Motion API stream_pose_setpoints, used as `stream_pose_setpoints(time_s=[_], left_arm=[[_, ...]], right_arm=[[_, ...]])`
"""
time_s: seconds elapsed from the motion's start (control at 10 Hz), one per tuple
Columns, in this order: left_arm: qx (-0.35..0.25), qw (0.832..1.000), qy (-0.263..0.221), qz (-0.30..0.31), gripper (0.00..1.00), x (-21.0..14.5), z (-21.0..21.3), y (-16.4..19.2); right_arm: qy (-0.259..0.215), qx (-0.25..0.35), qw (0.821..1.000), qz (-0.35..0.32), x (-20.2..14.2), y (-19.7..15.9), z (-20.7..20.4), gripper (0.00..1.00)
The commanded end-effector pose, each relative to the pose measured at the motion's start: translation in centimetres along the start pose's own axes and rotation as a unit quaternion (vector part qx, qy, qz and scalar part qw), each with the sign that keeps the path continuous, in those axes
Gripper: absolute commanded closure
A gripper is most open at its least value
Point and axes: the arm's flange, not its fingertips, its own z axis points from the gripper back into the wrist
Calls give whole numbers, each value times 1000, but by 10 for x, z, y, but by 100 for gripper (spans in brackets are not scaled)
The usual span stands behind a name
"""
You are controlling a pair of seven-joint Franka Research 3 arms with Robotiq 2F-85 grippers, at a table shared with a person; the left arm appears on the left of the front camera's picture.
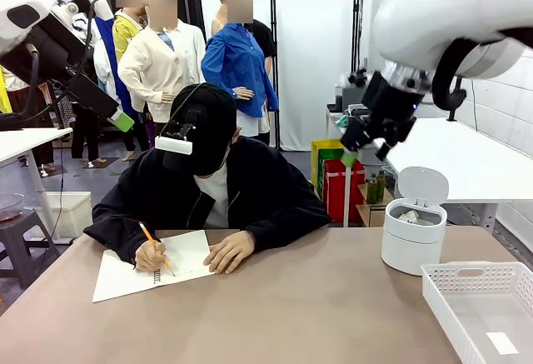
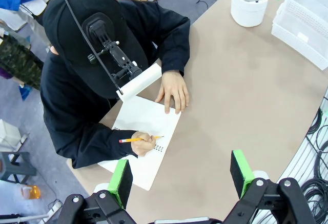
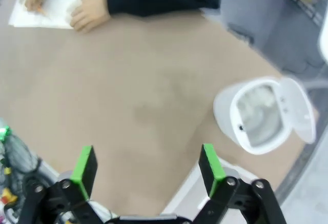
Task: Sort the paper based on its condition.
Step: If a person hands you a paper, place it in the Organizing basket , and if it's crumpled, put it in the Trash can.
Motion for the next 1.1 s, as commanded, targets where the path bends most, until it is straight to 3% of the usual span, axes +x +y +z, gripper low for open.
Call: stream_pose_setpoints(time_s=[0.0, 0.4, 0.6, 1.0], left_arm=[[0, 1000, 2, 1, 0, -1, 1, 0], [0, 1000, 2, 1, 0, -1, 1, 0], [0, 1000, 2, 1, 0, -1, 1, 0], [0, 1000, 2, 1, 0, -1, 1, 0]], right_arm=[[-62, 38, 996, 56, -3, 12, 8, 0], [-158, 27, 981, 111, 37, 37, 31, 0], [-170, 35, 977, 122, 53, 42, 42, 0], [-152, 100, 972, 148, 66, 52, 64, 0]])
